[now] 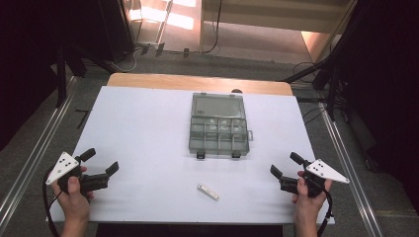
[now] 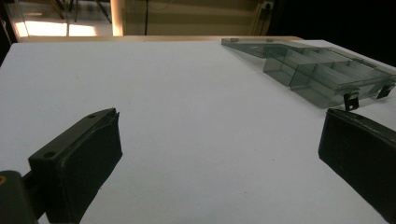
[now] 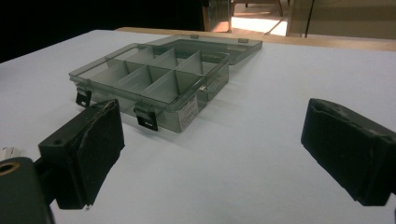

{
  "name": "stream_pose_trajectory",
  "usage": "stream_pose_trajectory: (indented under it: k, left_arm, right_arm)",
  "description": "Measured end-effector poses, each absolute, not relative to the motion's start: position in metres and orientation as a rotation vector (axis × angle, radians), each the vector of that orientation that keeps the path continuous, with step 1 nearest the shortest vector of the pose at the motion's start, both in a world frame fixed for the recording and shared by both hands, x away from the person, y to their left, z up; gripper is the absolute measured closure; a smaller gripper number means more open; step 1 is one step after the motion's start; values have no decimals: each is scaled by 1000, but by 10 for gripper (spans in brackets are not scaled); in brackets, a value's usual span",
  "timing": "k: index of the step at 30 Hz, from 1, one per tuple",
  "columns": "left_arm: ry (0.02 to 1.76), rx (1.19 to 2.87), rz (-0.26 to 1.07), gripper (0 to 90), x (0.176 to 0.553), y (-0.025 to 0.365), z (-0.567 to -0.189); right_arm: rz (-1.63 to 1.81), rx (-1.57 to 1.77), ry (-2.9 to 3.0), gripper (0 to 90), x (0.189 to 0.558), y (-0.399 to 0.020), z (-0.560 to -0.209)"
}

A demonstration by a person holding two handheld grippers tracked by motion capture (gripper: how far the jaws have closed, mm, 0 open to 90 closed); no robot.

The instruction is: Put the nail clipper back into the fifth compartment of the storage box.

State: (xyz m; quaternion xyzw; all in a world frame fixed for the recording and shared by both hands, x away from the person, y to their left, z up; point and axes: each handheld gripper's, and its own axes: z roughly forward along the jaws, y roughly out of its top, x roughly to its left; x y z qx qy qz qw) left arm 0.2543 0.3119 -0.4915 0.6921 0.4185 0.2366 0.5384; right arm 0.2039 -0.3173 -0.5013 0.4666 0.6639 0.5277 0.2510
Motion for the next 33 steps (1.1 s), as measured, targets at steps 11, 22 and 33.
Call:
stream_pose_trajectory:
  k: [11, 22, 33]
  left_arm:
    - [998, 1652, 568, 0, 254, 311, -492]
    - [998, 1658, 570, 0, 254, 310, -492]
    - [992, 1664, 574, 0, 254, 309, -493]
  right_arm:
    - [1433, 1258, 1836, 143, 204, -307, -498]
    - [1417, 1187, 1970, 712, 205, -286, -493]
    - [1445, 1093, 2127, 900, 205, -260, -483]
